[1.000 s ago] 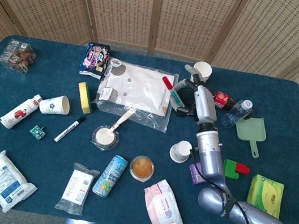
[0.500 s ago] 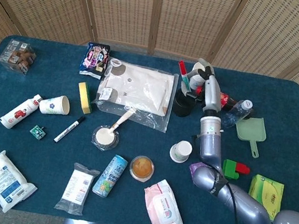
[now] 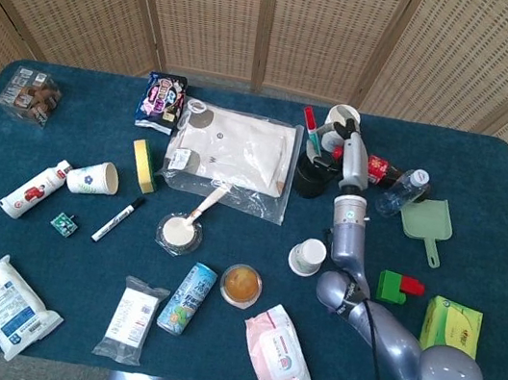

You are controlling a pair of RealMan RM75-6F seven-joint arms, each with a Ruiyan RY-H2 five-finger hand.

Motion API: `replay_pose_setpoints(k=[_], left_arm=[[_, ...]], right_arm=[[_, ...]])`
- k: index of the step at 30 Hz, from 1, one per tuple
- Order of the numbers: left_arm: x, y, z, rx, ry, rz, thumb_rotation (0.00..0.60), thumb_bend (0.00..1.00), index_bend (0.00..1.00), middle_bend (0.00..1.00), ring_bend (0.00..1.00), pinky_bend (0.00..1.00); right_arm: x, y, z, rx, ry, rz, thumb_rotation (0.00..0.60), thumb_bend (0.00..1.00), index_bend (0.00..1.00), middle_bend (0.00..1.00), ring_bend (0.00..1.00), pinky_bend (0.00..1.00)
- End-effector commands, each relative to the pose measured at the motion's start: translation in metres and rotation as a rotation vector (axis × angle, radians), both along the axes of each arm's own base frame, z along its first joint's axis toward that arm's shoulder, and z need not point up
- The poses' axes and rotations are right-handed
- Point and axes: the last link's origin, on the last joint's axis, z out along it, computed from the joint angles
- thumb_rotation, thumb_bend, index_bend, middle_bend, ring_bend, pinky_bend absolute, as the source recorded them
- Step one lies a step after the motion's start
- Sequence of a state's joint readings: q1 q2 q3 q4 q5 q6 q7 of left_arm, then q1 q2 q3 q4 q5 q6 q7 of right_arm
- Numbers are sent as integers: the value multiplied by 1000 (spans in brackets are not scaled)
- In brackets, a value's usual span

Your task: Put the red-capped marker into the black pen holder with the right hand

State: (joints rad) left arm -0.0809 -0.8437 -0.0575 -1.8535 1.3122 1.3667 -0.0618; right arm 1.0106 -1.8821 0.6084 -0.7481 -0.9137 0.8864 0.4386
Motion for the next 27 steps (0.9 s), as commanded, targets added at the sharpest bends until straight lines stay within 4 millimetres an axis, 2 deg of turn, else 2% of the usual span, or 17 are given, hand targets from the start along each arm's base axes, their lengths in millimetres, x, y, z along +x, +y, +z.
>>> replay_pose_setpoints(k=[1,7,13,16,20,27], left_arm=[[0,1,0,0,1,1,600,55,0,0,0,0],[0,1,0,2,-1,3,600,54,0,0,0,0],[-1,1,0,0,-1,7,600,54,0,0,0,0],[-1,1,0,4,-4,6,600,53,0,0,0,0],[1,1,-1,-2,-2,-1,600,54,0,0,0,0],[2,0,-1,0,-4,-5,600,54,0,0,0,0]], right_arm=[[3,-2,-6,4,-26,-6,600,460,654,122,0,123],[5,-5,-10,-6,-26,-12,600,457,645,122,0,123],[-6,-8,-10,-2,-52,-37,600,456,635,116,0,123],[-13,-7,-10,4,-55,-48,600,443,539,88,0,121],[-18,-6,-7,17,-28,-16,600,422,352,31,0,106],[-22,-4,0,10,-50,7,600,446,263,10,0,104]])
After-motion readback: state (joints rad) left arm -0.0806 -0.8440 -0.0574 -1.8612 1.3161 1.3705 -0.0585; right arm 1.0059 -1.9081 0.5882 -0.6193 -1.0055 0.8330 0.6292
